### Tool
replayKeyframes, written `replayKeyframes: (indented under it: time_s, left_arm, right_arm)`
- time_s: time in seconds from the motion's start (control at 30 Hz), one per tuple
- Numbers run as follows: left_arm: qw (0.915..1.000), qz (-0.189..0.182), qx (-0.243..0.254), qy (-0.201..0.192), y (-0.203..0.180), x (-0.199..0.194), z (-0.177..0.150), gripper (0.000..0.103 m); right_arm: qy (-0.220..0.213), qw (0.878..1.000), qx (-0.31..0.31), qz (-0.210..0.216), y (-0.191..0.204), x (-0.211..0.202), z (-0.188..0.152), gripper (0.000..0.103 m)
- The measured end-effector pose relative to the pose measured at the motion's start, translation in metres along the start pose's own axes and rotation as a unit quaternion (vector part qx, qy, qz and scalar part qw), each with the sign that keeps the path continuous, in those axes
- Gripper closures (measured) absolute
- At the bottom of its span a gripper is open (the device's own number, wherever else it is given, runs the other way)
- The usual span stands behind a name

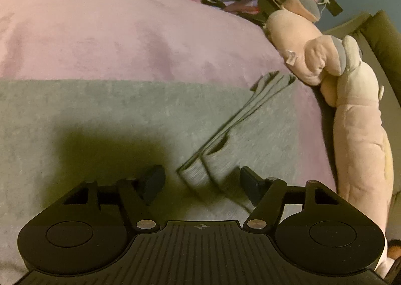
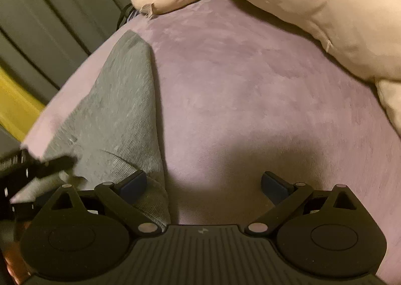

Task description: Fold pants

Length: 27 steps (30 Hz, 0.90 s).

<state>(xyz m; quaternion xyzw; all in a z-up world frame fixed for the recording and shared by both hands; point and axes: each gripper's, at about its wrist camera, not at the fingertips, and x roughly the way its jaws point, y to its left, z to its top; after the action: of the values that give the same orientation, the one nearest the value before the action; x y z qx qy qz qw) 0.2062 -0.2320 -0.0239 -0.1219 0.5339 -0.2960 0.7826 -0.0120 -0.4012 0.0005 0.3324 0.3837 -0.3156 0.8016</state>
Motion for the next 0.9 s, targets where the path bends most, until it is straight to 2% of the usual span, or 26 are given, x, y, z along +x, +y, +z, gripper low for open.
replayKeyframes:
  time_s: [0.13,0.23,0.33,0.43,0.6,0.67,0.73,0.77,0.83,0.9]
  left_arm:
    - [0.9999,-0.001,-0.005,0.016,-0.005,0.011,0.003,0.075]
    - [1.0000,0.003,0.004,0.002,-0.009,0.008,0.001,0.085]
    - [0.9994,0.008,0.024,-0.025,-0.013,-0.002,-0.006,0.087]
    - [0.9984,0.008,0.018,-0.053,-0.013,-0.020,-0.008,0.087]
    - [0.9933,-0.002,-0.001,-0.116,0.005,-0.083,-0.023,0.088]
    - [0.9894,0.020,0.004,-0.143,0.017,-0.112,-0.039,0.088]
    - [0.9836,0.061,0.013,-0.170,0.034,-0.141,-0.062,0.087]
    - [0.9814,0.078,0.002,-0.175,0.047,-0.154,-0.073,0.087]
    - [0.9792,0.106,-0.029,-0.171,0.072,-0.172,-0.094,0.086]
    - [0.9765,0.140,-0.030,-0.161,0.093,-0.181,-0.112,0.081]
  right_arm:
    - [0.010,1.000,0.002,-0.004,-0.001,0.005,0.002,0.004]
    - [0.013,1.000,0.000,-0.007,0.002,0.007,0.002,0.004]
    - [0.015,1.000,0.004,-0.003,-0.001,0.007,0.002,0.004]
    - [0.013,1.000,0.017,0.007,-0.005,0.008,0.004,0.004]
    - [0.015,0.999,0.041,0.017,-0.013,0.006,0.005,0.004]
    - [0.017,0.999,0.036,0.015,-0.011,0.007,0.005,0.004]
    - [0.020,0.999,0.021,0.014,-0.006,0.007,0.005,0.004]
    - [0.023,1.000,0.011,0.015,-0.004,0.008,0.005,0.004]
    - [0.028,0.999,-0.003,0.017,0.000,0.008,0.005,0.004]
    - [0.036,0.999,-0.021,0.021,0.005,0.010,0.006,0.004]
